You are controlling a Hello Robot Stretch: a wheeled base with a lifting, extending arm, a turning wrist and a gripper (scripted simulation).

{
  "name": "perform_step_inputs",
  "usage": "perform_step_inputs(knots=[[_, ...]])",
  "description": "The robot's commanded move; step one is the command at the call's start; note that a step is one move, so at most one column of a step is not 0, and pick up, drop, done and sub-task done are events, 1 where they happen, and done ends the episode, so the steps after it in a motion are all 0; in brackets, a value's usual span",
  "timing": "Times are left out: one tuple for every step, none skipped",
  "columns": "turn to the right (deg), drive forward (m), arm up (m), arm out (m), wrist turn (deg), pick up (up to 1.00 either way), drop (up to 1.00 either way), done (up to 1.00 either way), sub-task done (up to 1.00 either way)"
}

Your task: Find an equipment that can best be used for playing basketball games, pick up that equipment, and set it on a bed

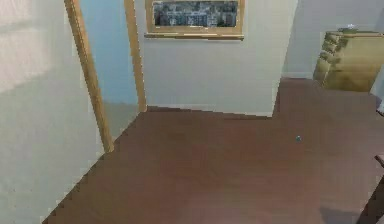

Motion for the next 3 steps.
perform_step_inputs(knots=[[-45.0,0.0,0.0,0.0,0.0,0.0,0.0,0.0,0.0],[-45.0,0.0,0.0,0.0,0.0,0.0,0.0,0.0,0.0],[-36.0,0.0,0.0,0.0,0.0,0.0,0.0,0.0,0.0]])
